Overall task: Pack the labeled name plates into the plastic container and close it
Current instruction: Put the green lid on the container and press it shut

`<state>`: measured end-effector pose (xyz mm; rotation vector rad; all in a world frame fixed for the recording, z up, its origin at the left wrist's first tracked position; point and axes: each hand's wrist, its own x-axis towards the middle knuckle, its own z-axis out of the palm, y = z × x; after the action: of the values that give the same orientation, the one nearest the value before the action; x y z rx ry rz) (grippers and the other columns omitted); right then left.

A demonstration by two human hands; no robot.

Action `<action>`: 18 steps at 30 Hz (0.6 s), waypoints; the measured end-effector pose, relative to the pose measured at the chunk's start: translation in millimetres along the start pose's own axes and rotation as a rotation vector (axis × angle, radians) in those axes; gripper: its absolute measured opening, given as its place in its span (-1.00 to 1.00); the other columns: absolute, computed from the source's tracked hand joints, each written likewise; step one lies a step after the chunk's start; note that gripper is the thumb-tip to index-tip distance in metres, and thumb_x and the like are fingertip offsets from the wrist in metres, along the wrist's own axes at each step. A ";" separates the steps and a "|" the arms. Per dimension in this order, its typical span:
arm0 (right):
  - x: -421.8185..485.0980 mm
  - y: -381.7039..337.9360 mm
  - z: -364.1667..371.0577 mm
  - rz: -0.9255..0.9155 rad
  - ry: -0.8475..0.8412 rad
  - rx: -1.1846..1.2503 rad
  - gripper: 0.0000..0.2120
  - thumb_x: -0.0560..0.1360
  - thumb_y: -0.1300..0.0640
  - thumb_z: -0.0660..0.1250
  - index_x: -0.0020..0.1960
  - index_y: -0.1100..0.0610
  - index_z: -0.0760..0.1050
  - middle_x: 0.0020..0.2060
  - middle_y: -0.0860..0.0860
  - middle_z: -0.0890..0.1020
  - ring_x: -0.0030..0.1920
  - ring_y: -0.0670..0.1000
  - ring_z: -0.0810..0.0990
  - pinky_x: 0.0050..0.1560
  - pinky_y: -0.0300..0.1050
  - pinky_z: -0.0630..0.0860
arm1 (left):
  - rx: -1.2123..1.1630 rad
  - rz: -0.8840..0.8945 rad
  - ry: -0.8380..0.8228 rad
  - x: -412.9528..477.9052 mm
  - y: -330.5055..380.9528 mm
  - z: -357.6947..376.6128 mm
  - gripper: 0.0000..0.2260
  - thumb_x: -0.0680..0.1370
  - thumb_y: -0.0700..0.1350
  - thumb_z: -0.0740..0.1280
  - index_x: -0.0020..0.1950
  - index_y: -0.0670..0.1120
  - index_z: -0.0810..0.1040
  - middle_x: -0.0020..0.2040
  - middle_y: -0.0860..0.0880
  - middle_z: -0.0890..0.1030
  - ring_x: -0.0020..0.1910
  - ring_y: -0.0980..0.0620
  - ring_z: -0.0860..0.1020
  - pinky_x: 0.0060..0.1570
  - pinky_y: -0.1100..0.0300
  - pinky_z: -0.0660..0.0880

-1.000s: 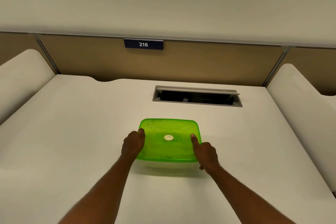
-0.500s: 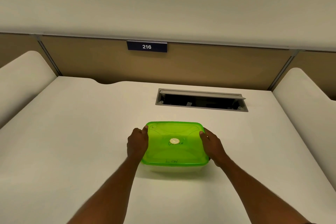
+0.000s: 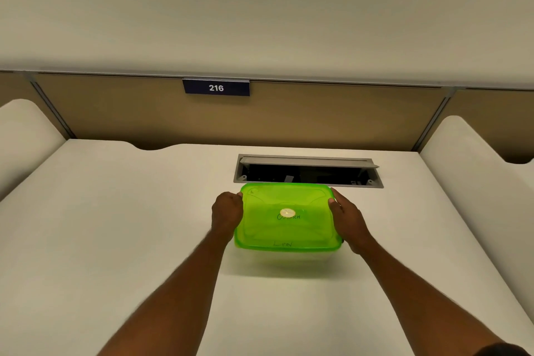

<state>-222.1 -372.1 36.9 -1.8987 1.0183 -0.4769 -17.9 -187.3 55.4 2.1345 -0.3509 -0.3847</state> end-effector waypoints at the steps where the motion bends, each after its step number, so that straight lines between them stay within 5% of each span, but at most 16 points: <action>1: 5.0 1.3 -1.9 0.002 0.010 -0.002 -0.60 0.64 0.04 0.10 0.47 0.01 0.32 0.33 0.12 0.52 0.28 0.15 0.49 0.25 -0.04 0.41 | -0.023 -0.005 -0.024 4.0 3.1 3.0 -0.71 0.58 -0.12 0.25 -0.15 -0.32 0.58 -0.09 -0.33 0.62 -0.05 -0.29 0.56 -0.07 -0.01 0.47; 6: 33.0 10.9 -8.5 0.046 0.040 -0.030 -0.58 0.65 0.03 0.10 0.49 0.04 0.27 0.35 0.17 0.50 0.29 0.19 0.49 0.20 -0.09 0.39 | -0.130 -0.053 -0.078 20.9 14.0 20.2 -0.85 0.50 -0.21 0.36 -0.06 -0.27 0.66 -0.11 -0.24 0.66 -0.09 -0.19 0.58 -0.01 0.00 0.50; 18: 58.7 28.7 -15.6 0.076 0.027 -0.027 -0.59 0.65 0.05 0.10 0.48 0.07 0.31 0.36 0.17 0.48 0.33 0.18 0.46 0.32 0.00 0.39 | -0.120 -0.074 -0.079 34.9 15.6 50.9 -0.78 0.51 -0.18 0.37 0.08 -0.27 0.64 0.02 -0.26 0.66 0.05 -0.23 0.59 0.09 -0.03 0.51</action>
<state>-211.3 -435.0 16.2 -1.8746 1.1151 -0.4477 -8.1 -247.2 36.1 2.0224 -0.2869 -0.5212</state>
